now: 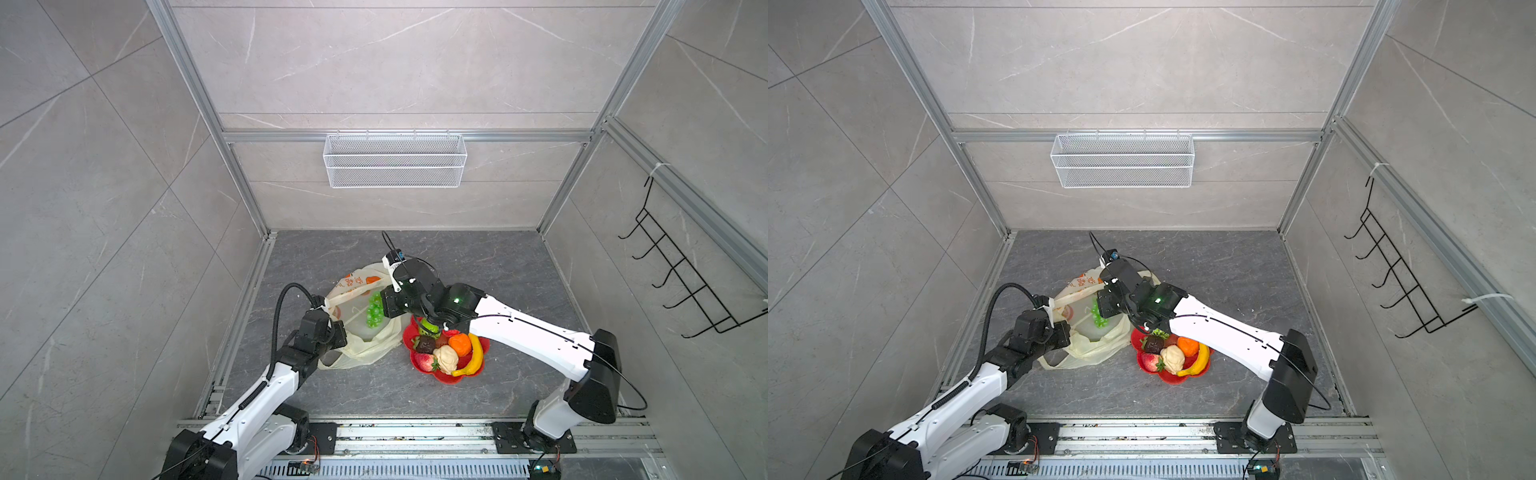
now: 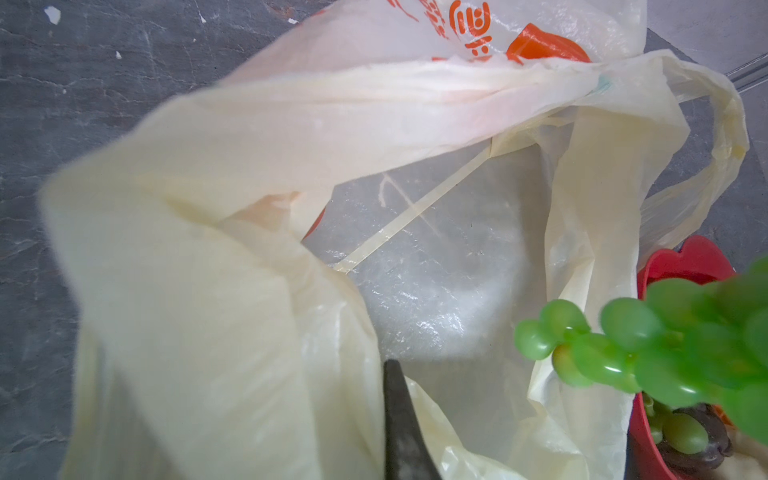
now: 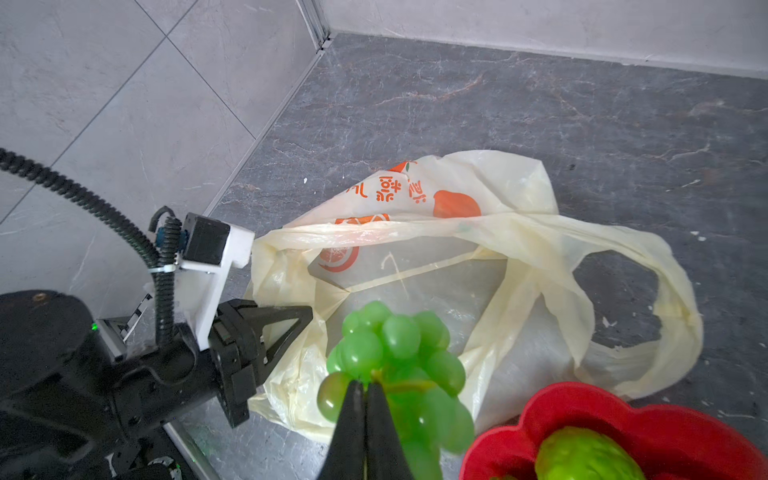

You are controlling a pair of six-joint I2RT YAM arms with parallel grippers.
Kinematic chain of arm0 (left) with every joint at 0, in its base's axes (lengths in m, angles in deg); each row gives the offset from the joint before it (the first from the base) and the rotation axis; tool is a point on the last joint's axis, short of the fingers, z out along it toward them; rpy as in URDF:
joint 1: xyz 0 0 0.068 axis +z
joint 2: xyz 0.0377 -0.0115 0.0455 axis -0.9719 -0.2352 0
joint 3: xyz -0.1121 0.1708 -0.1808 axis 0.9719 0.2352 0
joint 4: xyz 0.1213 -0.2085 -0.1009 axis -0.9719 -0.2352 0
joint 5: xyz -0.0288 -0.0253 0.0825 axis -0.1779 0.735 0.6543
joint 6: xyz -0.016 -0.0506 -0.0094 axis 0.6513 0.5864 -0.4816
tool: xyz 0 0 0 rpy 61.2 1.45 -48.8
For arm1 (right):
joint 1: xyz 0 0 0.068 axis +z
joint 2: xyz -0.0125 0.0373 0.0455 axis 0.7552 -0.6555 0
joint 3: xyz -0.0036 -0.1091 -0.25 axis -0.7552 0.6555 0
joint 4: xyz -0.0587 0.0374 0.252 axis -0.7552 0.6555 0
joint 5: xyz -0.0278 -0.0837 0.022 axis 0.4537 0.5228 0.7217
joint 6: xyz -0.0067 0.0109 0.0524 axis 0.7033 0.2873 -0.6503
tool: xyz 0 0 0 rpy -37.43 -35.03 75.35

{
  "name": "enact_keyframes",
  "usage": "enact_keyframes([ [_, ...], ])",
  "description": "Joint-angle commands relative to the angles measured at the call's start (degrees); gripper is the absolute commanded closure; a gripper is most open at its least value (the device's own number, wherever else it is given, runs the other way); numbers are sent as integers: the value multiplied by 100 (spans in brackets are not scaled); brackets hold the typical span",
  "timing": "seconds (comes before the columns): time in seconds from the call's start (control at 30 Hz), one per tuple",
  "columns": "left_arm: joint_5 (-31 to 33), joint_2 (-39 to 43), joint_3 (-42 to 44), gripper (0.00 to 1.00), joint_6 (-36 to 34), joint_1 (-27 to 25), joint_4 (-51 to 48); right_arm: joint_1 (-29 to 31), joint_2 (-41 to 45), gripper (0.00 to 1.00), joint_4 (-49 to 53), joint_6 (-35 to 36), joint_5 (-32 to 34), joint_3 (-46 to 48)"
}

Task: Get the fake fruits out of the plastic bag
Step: 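Lift the green grapes out of the bag over the red plate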

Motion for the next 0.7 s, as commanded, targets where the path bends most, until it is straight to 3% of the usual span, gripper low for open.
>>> enact_keyframes([
  [0.0,121,-37,-66,100,-61,-15,93,25,431,100,314,197,158,161],
  [0.43,104,-64,-74,100,-71,-19,90,23,1480,100,1317,413,720,251],
  [0.67,112,-82,-81,100,-70,-14,89,27,1812,100,1642,322,646,438],
])
